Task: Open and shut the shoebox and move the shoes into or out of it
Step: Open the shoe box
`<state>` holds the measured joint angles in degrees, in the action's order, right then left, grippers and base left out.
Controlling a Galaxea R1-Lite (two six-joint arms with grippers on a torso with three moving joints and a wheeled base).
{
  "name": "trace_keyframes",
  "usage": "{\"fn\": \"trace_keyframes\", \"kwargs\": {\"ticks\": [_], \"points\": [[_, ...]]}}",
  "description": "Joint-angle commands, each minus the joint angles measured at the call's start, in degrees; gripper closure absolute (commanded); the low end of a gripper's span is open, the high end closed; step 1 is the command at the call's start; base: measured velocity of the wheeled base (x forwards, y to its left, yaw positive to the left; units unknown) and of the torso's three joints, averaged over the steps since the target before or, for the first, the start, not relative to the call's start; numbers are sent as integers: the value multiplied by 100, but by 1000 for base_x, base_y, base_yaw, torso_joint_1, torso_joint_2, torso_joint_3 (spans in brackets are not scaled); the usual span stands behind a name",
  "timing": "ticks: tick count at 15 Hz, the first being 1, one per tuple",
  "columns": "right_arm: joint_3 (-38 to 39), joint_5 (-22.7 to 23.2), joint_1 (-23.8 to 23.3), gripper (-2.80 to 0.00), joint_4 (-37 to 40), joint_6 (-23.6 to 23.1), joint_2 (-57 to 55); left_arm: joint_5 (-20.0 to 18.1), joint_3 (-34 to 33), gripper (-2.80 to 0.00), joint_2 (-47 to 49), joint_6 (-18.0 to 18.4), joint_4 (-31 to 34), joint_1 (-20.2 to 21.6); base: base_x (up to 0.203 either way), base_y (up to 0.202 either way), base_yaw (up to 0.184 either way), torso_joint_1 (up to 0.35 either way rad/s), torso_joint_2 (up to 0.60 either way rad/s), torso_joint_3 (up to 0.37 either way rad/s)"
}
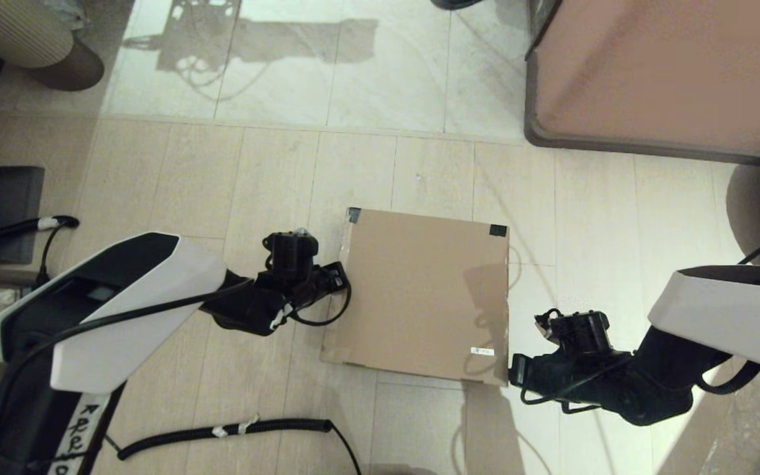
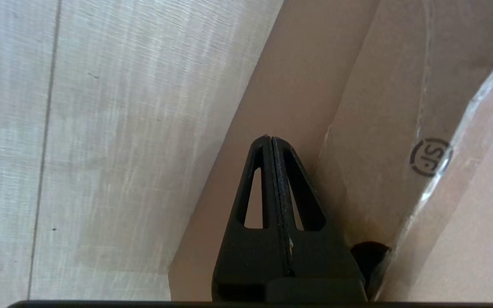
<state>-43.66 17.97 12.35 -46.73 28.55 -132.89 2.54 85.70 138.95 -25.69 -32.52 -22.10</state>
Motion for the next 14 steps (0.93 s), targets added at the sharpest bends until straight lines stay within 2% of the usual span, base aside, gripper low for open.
{"fn": "trace_keyframes", "kwargs": {"ticks": [1, 9, 11, 14], "points": [[-81, 14, 4, 0, 62, -197, 0, 1, -1, 0, -26, -15, -17, -29, 0, 0, 0, 0, 0, 0], [-154, 92, 4, 0, 255, -63, 422, 1, -39, 0, -222, -86, 25, -119, 0, 0, 0, 0, 0, 0], [-125, 128, 4, 0, 323, 417, 630, 1, -72, 0, -327, -86, 36, -119, 0, 0, 0, 0, 0, 0], [-58, 499, 13, 0, 512, 1135, 1000, 10, -161, 0, -495, -95, 87, -119, 0, 0, 0, 0, 0, 0]]}}
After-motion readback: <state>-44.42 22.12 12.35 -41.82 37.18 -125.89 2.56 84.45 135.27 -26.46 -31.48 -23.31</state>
